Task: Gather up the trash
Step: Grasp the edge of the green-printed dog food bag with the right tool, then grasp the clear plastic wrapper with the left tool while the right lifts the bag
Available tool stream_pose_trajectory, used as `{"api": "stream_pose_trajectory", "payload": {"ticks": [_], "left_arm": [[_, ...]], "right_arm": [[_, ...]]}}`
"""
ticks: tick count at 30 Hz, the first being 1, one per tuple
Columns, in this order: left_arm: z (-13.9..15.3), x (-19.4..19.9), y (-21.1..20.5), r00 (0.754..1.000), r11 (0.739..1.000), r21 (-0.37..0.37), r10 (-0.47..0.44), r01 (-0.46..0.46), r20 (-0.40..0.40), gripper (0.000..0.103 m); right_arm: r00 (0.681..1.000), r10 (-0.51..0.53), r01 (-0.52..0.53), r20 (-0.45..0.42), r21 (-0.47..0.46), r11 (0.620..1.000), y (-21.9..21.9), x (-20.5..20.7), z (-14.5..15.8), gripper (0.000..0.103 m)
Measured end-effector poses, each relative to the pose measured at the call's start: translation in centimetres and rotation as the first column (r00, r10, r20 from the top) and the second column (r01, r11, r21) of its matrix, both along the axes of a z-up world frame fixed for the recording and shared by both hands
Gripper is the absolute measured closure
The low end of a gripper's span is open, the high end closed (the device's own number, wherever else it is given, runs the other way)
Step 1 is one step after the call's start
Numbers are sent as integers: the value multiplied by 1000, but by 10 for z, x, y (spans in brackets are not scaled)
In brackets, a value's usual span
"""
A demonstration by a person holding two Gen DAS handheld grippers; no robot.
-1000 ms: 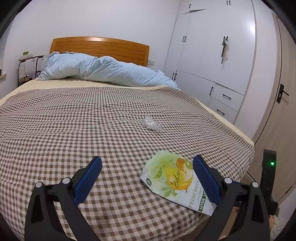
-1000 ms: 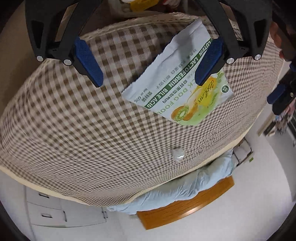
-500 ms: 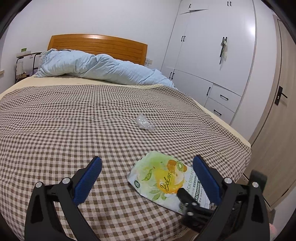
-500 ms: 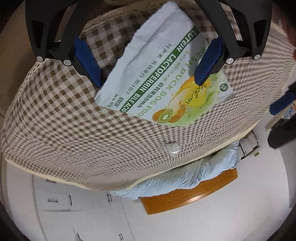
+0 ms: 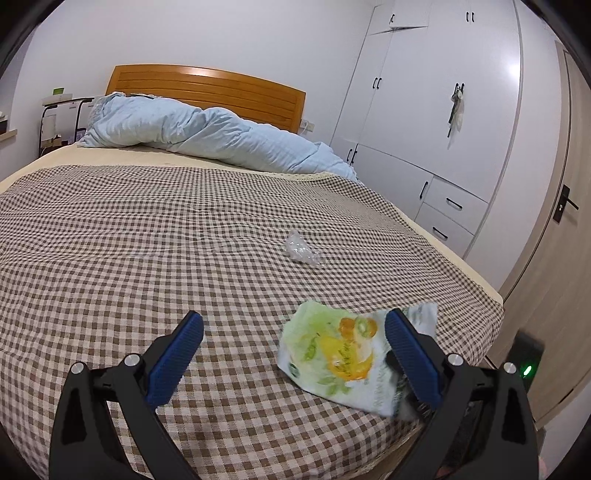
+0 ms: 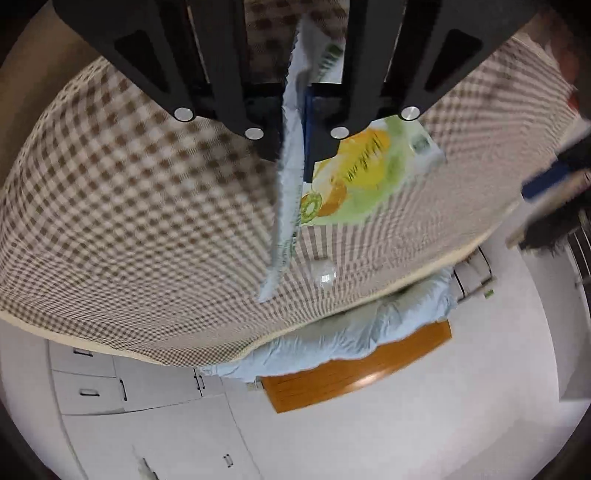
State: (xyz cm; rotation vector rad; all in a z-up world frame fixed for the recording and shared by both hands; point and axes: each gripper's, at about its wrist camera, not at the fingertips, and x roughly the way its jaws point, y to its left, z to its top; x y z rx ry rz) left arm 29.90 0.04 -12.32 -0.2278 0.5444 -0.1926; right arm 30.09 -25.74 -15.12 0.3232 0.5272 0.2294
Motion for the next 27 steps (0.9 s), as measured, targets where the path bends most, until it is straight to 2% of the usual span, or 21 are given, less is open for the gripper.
{"api": "stream_pose_trajectory", "payload": {"ticks": [6,11,17,22,27], "left_arm": [[-1,1,-4,1000,1000,9,-8,8,-3,7],[-6,4,-9,1000,1000,17,-18,19,-20,7],[-11,10,-20,998,999,21,-42,43,-45,7],[-13,22,-36,995,997,28,-68,70,-75,7],[-11,51,-53,991,995,48,-79,84,-112,7]], "right_arm": [[997,-45,37,61,125,991,-41,13,25,99],[992,-65,44,110,179,983,-67,19,41,99],[991,-87,57,106,255,965,-100,31,47,100],[991,-100,73,88,265,961,-122,35,45,99],[986,-124,90,111,275,957,-151,34,50,100]]}}
